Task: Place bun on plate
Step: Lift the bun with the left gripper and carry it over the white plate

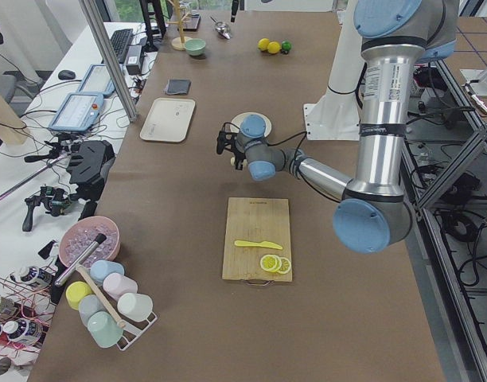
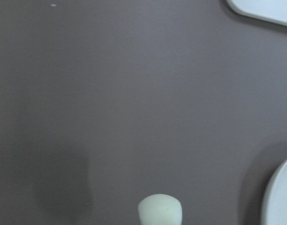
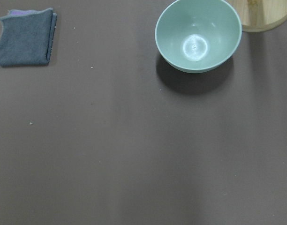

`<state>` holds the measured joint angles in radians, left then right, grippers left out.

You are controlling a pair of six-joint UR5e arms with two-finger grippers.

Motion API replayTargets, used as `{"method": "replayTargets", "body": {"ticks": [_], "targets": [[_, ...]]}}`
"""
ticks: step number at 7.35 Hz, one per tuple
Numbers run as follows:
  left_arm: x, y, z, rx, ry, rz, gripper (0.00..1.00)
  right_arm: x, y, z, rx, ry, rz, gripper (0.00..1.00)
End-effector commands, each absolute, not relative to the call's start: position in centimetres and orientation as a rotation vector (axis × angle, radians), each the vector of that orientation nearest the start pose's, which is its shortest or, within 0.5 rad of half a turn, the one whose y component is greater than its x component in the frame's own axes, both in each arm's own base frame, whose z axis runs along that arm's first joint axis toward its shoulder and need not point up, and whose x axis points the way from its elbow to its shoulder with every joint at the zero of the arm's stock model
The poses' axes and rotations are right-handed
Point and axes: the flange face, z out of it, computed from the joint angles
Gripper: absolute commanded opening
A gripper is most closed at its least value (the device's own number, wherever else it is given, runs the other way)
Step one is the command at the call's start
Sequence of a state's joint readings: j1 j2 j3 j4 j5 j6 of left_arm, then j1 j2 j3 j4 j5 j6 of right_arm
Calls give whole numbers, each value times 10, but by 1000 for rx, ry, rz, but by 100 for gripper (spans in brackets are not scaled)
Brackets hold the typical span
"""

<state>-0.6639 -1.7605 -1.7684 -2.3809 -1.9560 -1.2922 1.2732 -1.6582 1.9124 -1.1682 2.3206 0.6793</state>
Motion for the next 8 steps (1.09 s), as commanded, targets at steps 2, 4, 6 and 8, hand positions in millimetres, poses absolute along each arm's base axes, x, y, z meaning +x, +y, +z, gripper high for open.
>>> {"method": "replayTargets", "body": {"ticks": [2, 4, 6, 8], "targets": [[497, -394, 284, 222, 1322, -201, 21, -50, -448, 509, 220, -902, 105, 100], [559, -358, 259, 259, 1335, -225, 56, -45, -444, 515, 219, -896, 110, 100], [560, -358, 261, 266, 1331, -230, 92, -41, -441, 519, 218, -892, 114, 100], [557, -359, 260, 268, 1333, -232, 95, -39, -437, 521, 230, -896, 111, 100]]}}
